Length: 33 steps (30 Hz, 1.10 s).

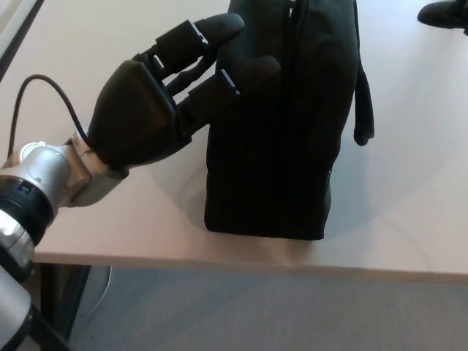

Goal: A lunch bag is kept on the middle of the desk and the robot uses both its hands to grab the opening of the bag from the left and right and moves its hands away from each other to spread the bag open

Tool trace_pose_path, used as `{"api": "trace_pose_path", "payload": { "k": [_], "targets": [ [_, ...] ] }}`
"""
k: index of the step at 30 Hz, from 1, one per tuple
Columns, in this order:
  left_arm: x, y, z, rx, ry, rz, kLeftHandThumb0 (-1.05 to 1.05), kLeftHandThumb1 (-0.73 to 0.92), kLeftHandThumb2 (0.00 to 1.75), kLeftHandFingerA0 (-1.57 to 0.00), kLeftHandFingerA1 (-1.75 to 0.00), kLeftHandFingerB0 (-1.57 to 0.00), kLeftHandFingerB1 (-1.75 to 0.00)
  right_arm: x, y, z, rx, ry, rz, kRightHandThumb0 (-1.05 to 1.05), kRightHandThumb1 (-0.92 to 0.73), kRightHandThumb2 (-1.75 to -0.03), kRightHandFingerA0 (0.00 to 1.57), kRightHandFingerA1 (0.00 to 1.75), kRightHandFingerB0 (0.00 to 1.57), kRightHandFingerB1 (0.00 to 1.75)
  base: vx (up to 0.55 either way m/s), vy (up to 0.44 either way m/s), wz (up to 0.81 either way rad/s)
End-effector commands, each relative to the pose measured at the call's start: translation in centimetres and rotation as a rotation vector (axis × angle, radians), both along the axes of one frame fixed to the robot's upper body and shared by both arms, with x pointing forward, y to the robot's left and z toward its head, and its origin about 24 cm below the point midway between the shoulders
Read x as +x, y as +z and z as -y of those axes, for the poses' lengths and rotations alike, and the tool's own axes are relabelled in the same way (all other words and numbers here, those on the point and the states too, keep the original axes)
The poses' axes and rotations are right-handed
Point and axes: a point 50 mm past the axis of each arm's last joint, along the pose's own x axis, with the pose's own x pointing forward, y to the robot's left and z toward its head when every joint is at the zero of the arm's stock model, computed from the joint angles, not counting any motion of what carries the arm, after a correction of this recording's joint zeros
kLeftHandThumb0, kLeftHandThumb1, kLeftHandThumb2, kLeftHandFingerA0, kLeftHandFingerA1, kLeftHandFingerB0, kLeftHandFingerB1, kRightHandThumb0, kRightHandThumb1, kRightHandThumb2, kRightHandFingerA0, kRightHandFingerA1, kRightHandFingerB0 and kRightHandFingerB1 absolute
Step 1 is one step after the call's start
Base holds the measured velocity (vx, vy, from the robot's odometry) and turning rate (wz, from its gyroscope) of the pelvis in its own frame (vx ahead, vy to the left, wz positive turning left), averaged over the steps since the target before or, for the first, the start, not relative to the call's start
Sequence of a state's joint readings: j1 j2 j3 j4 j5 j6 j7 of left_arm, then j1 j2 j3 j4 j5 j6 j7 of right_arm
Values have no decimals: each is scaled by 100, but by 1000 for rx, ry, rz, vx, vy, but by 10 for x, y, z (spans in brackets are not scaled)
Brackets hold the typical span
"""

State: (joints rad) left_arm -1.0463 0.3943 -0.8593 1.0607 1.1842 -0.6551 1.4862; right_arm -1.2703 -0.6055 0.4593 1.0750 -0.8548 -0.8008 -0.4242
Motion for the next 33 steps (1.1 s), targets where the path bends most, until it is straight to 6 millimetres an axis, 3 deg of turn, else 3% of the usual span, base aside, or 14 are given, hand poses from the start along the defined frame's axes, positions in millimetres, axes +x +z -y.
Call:
{"api": "trace_pose_path", "payload": {
  "k": [1, 2, 14, 15, 16, 18, 25, 26, 31, 32, 33],
  "targets": [
    [-3, -5, 0, 4, -29, -8, 3, 64, 64, -35, -34, -18, -31, 2, -8, -11, 22, 43, -13, -34, -36, -58, 53, 43, 49, 42, 0, 0, 0],
    [-3, -5, 0, 6, -29, -8, 2, 64, 64, -35, -34, -18, -31, 2, -10, -12, 21, 44, -14, -28, -40, -52, 56, 39, 51, 37, 0, 0, 0],
    [-4, -8, -5, 13, -22, -9, 5, 61, 63, -36, -35, -19, -31, 10, -24, -29, 17, 34, -50, -32, -44, -54, 55, 38, 49, 36, 0, 0, 0],
    [-4, -9, -5, 10, -20, -23, 4, 62, 63, -36, -35, -18, -31, 10, -28, -31, 15, 35, -55, -41, -40, -64, 49, 44, 44, 42, 0, 0, 0],
    [-4, -10, -5, 9, -19, -29, 4, 62, 63, -36, -35, -18, -31, 10, -29, -32, 14, 35, -57, -41, -40, -64, 49, 44, 44, 42, 0, 0, 0],
    [-4, -10, -5, 9, -23, -35, 4, 62, 62, -37, -34, -19, -31, 10, -31, -33, 20, 39, -66, -32, -45, -54, 53, 37, 47, 35, 0, 0, 0],
    [-5, -12, -4, 12, -22, -55, 5, 60, 61, -34, -33, -19, -30, 12, -52, -39, 17, 35, -117, -37, -48, -55, 49, 36, 47, 35, 0, 0, 0],
    [-5, -11, -4, 2, -30, -47, 4, 62, 60, -34, -33, -20, -30, 13, -57, -41, 0, 18, -156, -39, -53, -57, 43, 34, 41, 34, 0, 0, 0],
    [-4, -11, -5, 8, -24, -45, 6, 61, 60, -33, -32, -21, -30, 14, -70, -46, -34, 4, -164, -36, -50, -56, 47, 35, 44, 34, 0, 0, 0],
    [-5, -11, -6, 0, -27, -50, 5, 41, 91, -24, -53, -15, -50, 14, -72, -47, -33, 10, -170, -36, -50, -56, 47, 35, 43, 34, 0, 0, 0],
    [-5, -11, -6, -6, -29, -59, 6, 60, 58, -40, -33, -34, -32, 13, -74, -47, -31, 15, -171, -36, -50, -56, 45, 35, 43, 34, 0, 0, 0]
  ]
}}
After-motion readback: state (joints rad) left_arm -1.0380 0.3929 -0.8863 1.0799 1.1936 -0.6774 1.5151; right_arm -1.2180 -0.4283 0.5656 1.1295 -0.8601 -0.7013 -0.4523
